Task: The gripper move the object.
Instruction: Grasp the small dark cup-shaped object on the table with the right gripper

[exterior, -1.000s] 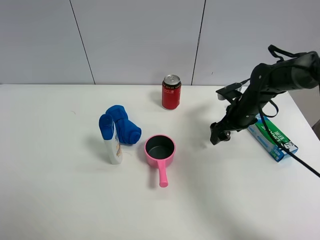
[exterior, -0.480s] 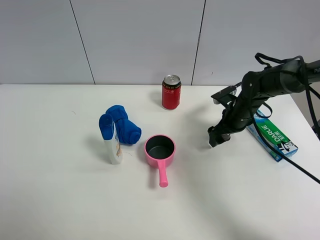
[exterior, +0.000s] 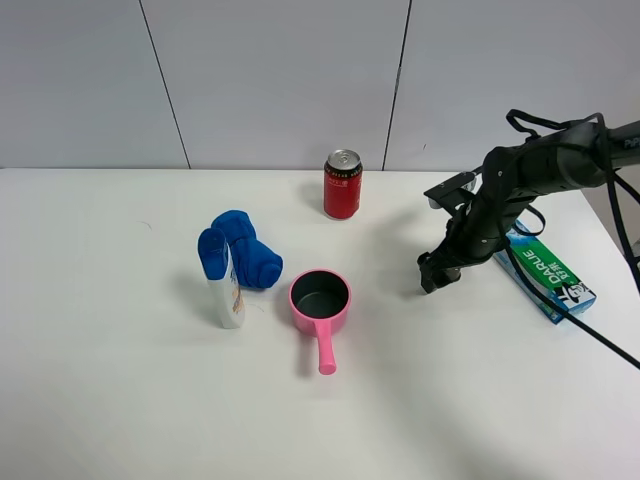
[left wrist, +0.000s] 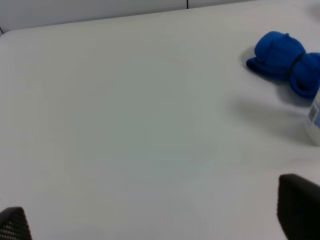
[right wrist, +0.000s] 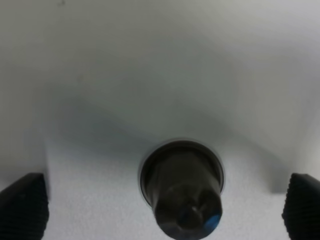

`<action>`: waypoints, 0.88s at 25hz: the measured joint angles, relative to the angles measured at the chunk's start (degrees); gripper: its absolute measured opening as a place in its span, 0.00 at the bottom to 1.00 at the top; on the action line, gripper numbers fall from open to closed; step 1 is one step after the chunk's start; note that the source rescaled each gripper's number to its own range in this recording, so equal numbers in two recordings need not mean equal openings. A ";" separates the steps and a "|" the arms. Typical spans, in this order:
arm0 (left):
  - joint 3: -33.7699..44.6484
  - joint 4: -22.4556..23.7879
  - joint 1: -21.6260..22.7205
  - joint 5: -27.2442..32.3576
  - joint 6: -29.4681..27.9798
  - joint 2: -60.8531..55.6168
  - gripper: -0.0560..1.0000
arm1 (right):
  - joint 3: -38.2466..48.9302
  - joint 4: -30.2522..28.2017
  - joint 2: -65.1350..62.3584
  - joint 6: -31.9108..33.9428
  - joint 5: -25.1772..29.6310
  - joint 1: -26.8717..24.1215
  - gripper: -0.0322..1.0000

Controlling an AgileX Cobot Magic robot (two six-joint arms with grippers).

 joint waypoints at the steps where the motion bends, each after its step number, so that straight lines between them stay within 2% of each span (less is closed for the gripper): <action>1: 0.00 0.00 0.00 0.00 0.00 0.00 1.00 | 0.00 0.00 0.06 0.00 0.00 -0.07 0.90; 5: 0.00 0.00 0.00 0.00 0.00 0.00 1.00 | 0.00 0.00 0.54 0.45 -0.11 -0.79 0.84; 11: 0.00 0.00 0.00 0.00 0.00 0.00 1.00 | 0.00 0.00 0.66 0.85 -1.21 -1.46 0.52; 13: 0.00 0.00 0.00 0.00 0.00 0.00 1.00 | 0.00 0.00 0.66 0.85 -2.28 -1.46 0.46; 18: 0.00 0.00 0.00 0.00 0.00 0.00 1.00 | 0.00 2.19 0.66 0.85 -2.95 -1.46 0.38; 20: 0.00 0.00 0.00 0.00 0.00 0.00 1.00 | 0.00 4.28 0.66 0.85 -2.89 -1.46 0.28; 22: 0.00 0.00 0.00 0.00 0.00 0.00 1.00 | 0.00 5.59 0.66 0.85 -2.66 -1.46 0.12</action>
